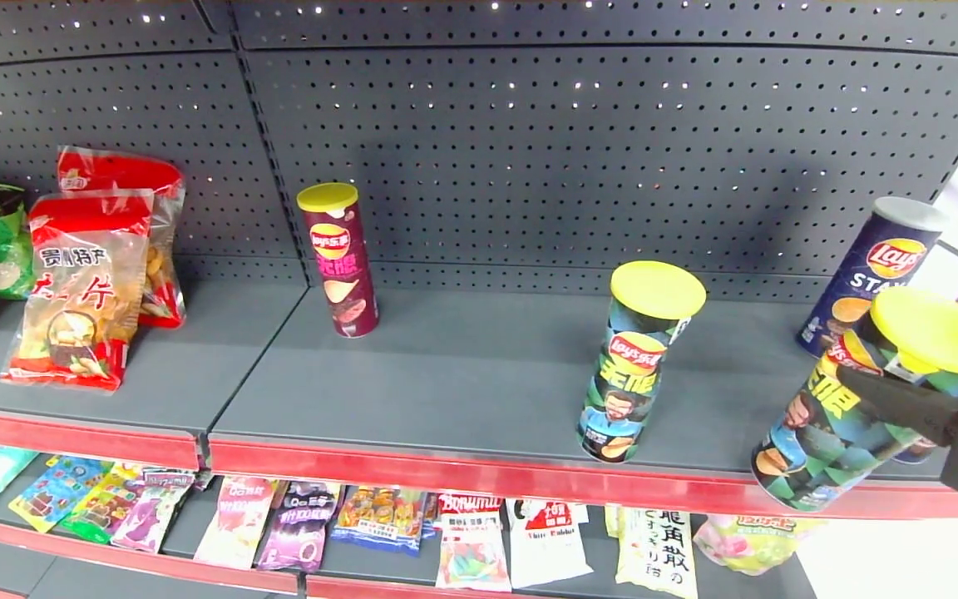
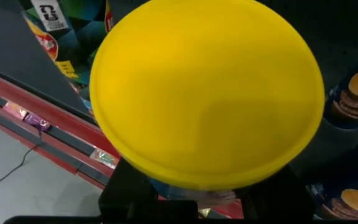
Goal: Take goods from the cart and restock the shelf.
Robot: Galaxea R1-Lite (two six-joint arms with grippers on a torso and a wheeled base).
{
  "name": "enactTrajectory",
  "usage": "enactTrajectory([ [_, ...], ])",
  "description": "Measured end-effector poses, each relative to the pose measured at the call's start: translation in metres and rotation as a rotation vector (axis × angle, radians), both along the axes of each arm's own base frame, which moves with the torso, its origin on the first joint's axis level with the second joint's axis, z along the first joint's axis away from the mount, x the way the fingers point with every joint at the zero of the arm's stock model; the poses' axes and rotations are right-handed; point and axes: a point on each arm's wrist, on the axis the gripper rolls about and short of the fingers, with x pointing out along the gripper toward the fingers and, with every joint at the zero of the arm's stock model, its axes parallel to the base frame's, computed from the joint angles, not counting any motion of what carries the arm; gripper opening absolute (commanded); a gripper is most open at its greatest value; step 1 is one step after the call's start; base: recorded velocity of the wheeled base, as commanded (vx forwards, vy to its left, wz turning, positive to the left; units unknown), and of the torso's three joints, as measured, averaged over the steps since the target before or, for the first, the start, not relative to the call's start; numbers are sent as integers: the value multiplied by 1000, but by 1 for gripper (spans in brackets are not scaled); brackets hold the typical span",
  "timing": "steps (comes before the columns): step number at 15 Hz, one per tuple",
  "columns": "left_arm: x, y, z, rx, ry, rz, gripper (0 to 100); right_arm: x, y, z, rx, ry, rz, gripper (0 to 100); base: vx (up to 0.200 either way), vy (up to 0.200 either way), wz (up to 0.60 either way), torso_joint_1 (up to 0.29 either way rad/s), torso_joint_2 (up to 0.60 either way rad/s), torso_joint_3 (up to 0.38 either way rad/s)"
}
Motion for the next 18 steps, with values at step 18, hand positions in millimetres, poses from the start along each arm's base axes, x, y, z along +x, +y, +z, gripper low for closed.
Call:
enactTrajectory([
  [18,0,0,0,0,-6,0,100,156,30,23,59,49,-24,0,0,0,0,0,0,0],
])
